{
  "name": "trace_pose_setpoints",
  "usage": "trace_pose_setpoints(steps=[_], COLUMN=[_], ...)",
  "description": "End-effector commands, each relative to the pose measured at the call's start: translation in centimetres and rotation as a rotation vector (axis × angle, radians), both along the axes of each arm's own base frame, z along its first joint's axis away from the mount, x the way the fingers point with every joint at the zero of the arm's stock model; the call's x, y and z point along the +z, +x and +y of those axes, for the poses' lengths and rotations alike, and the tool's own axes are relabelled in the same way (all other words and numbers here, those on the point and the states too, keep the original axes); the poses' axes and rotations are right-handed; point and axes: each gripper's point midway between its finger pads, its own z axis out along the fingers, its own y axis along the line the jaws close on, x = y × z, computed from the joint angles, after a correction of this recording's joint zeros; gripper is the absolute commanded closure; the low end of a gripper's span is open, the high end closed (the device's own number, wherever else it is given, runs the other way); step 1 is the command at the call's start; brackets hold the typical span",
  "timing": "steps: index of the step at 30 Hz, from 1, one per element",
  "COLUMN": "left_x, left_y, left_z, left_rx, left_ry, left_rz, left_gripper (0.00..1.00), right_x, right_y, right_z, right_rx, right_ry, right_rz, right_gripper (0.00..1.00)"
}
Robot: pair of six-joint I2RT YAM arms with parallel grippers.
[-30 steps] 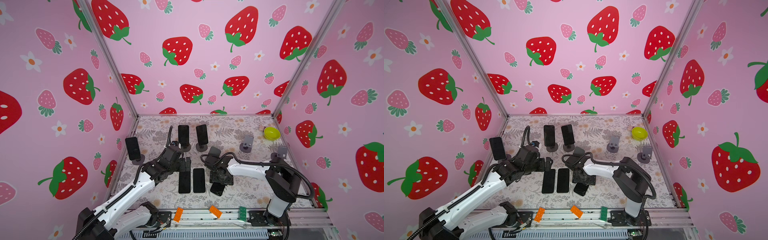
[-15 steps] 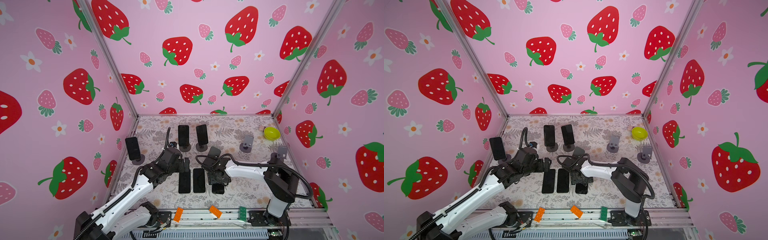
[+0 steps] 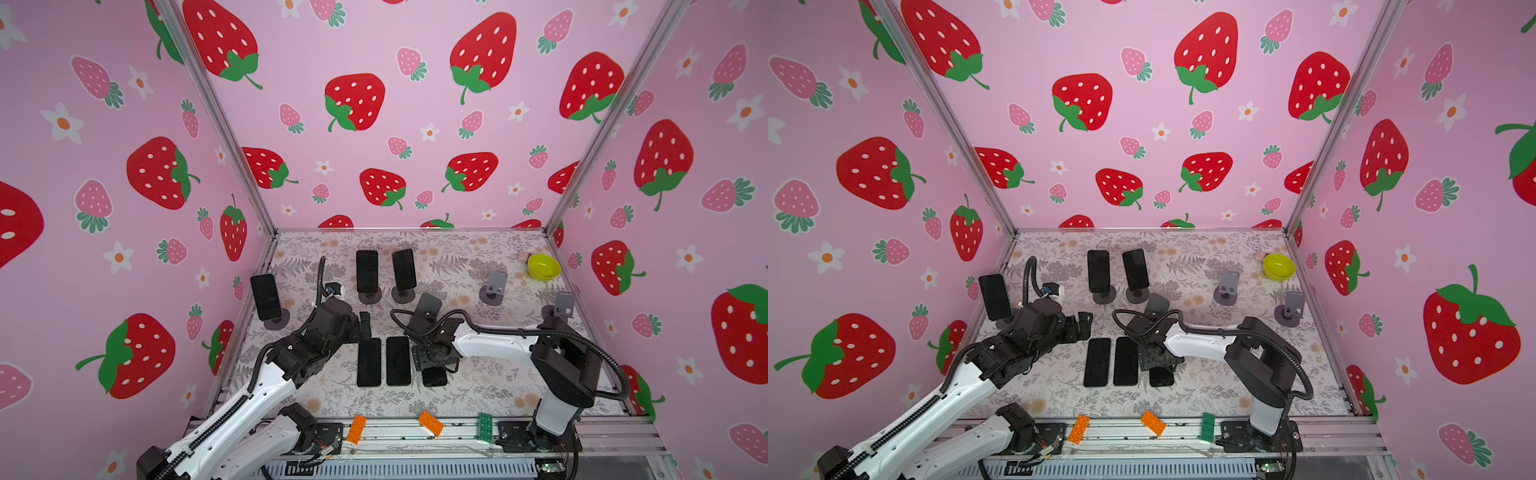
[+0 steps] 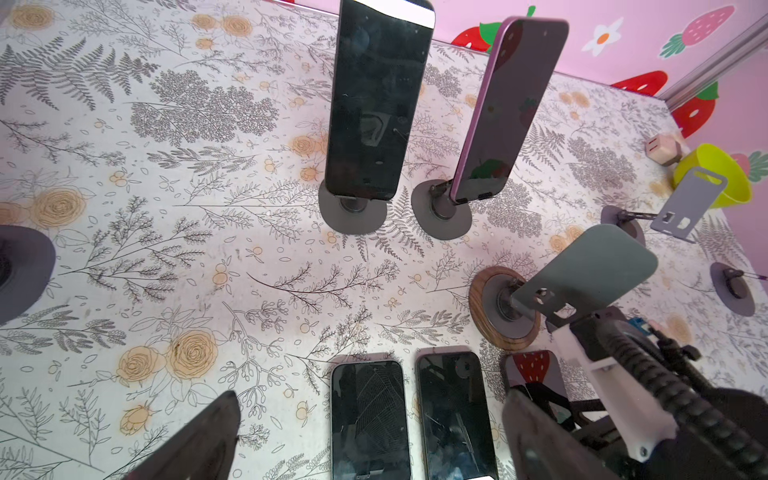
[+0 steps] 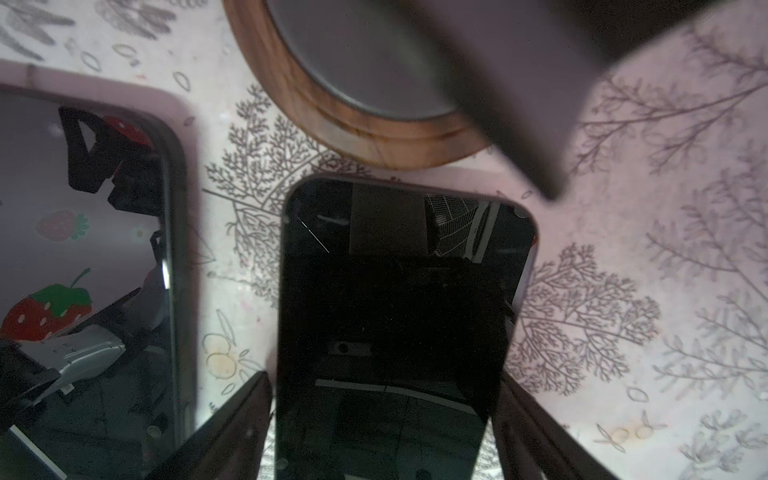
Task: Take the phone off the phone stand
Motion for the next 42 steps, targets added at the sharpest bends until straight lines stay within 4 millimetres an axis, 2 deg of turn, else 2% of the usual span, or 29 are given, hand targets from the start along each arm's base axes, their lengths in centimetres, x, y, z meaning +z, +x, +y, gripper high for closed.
trace_pose_setpoints(steps=[1,6,12,17,21,25,29,31,33,38,40,42], left_x=[0.5,1.1,3.4,7.0,8.5,9.6,11.1,11.6,12.0,11.7,10.9,9.6], left_y=[0.6,1.2,2.2,2.6,3.2,4.1,5.2,5.9,6.6,8.3,9.5,10.6], left_z=[1.0,0.9,0.9,2.6,4.3,5.9,9.2,11.0,12.9,16.9,17.4,16.7], left_rx=[0.075,0.089,0.094,0.116,0.155,0.2,0.269,0.298,0.343,0.386,0.328,0.173], left_ry=[-0.007,0.002,0.001,0.062,0.101,0.132,0.195,0.204,0.233,0.295,0.303,0.27], left_rz=[-0.033,-0.035,-0.088,-0.15,-0.168,-0.165,-0.148,-0.132,-0.118,-0.064,-0.065,-0.048], left_gripper=[0.0,0.01,0.01,0.01,0.01,0.01,0.01,0.01,0.01,0.01,0.01,0.01], right_x=[-0.2,1.5,5.8,11.5,16.4,21.3,25.9,27.4,27.8,25.0,24.1,23.7], right_y=[-0.3,0.2,2.2,5.3,7.2,8.8,9.3,9.3,9.7,10.3,10.4,10.5], right_z=[0.6,0.3,-0.2,0.0,0.8,-0.7,-2.2,-2.6,-3.3,-3.6,-3.3,-2.7], right_rx=[0.029,0.011,-0.033,-0.061,-0.012,-0.071,-0.092,-0.073,-0.102,-0.098,-0.09,-0.066], right_ry=[0.006,-0.027,0.018,0.118,0.226,0.291,0.397,0.434,0.455,0.359,0.34,0.345], right_rz=[0.01,-0.011,-0.153,-0.39,-0.597,-0.821,-1.056,-1.157,-1.186,-1.148,-1.124,-1.108], right_gripper=[0.11,0.06,0.05,0.0,0.0,0.0,0.0,0.0,0.0,0.0,0.0,0.0])
